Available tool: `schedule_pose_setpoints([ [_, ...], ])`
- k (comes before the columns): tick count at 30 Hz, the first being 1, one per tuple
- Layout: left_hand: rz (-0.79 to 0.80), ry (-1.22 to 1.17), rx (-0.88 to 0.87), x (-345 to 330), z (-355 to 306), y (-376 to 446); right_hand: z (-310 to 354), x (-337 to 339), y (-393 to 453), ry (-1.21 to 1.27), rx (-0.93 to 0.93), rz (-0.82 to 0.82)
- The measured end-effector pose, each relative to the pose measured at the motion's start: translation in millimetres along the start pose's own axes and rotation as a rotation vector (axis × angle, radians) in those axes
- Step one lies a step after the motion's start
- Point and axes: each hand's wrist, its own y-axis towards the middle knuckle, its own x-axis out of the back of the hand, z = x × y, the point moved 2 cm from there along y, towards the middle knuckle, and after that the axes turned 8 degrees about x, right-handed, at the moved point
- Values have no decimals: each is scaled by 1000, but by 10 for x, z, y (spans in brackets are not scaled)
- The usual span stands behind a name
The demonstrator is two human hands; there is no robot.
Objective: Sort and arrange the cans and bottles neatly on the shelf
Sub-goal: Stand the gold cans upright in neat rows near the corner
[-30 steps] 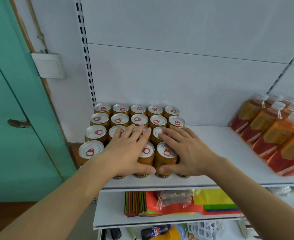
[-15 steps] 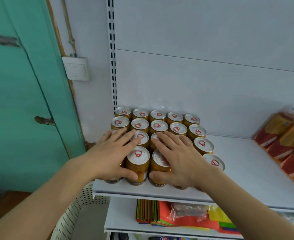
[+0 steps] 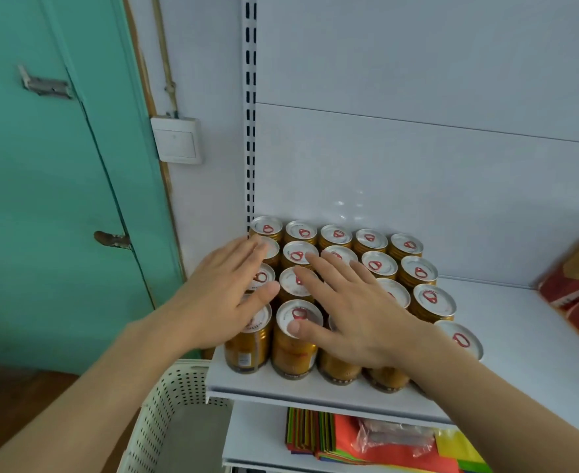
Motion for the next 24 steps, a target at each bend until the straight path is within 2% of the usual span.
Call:
schedule_pose_setpoints([
  [3,232,-11,70,-122,52,63,-3,-56,117,-29,-40,77],
  [5,275,-46,63,-147,33,80,-20,-91,117,-24,-60,116],
  [9,298,-119,37,-150,23,92,-46,-72,108,-9,-76,150],
  [12,309,-288,-1,-168,113,87,-24,-4,182,51,-114,114],
  [16,175,-453,5,-142,361,189,113,114,424,63,-118,89],
  [20,259,-435,-33,-269,537,336,177,126,642,49,-117,190],
  [24,306,-430,-88,-374,555,381,126,69,680,25,-107,212],
])
